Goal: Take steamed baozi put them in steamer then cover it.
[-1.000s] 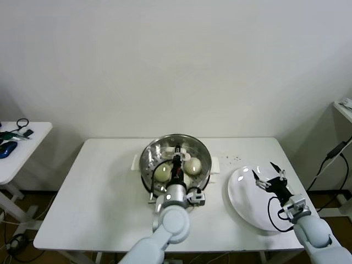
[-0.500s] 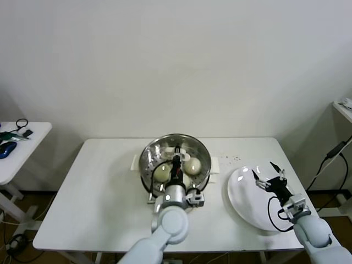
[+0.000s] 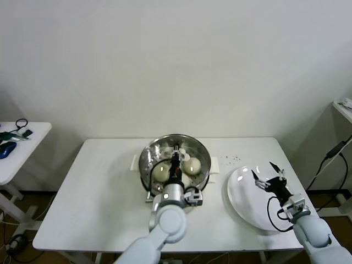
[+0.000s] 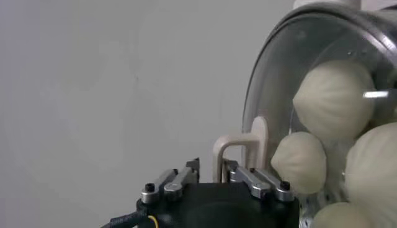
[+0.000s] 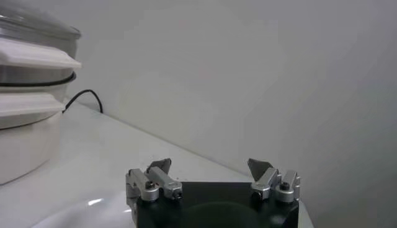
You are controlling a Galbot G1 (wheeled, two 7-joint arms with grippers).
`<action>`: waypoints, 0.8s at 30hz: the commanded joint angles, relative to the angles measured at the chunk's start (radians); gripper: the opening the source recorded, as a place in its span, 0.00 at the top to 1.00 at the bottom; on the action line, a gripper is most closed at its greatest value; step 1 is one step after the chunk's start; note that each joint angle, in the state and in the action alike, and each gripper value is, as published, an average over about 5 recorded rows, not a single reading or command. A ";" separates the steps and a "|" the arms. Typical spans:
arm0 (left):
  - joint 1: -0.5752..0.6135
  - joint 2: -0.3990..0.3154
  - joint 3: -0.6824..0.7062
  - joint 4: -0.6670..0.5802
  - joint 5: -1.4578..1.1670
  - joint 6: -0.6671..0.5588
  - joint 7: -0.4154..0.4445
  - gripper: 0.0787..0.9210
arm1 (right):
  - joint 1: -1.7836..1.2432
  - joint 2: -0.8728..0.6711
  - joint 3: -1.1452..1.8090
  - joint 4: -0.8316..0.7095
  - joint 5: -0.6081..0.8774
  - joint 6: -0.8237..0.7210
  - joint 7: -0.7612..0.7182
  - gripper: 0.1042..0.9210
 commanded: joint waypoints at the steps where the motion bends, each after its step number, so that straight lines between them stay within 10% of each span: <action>1: 0.010 0.026 -0.002 -0.059 -0.017 0.049 0.018 0.67 | 0.000 0.000 0.000 -0.001 0.000 -0.002 -0.001 0.12; 15: 0.082 0.125 -0.035 -0.238 -0.080 0.049 0.042 0.19 | -0.004 0.002 0.004 0.013 -0.004 -0.039 -0.001 0.12; 24: 0.202 0.220 -0.143 -0.412 -0.229 0.049 -0.016 0.12 | -0.013 0.001 0.014 0.049 -0.036 -0.146 0.002 0.12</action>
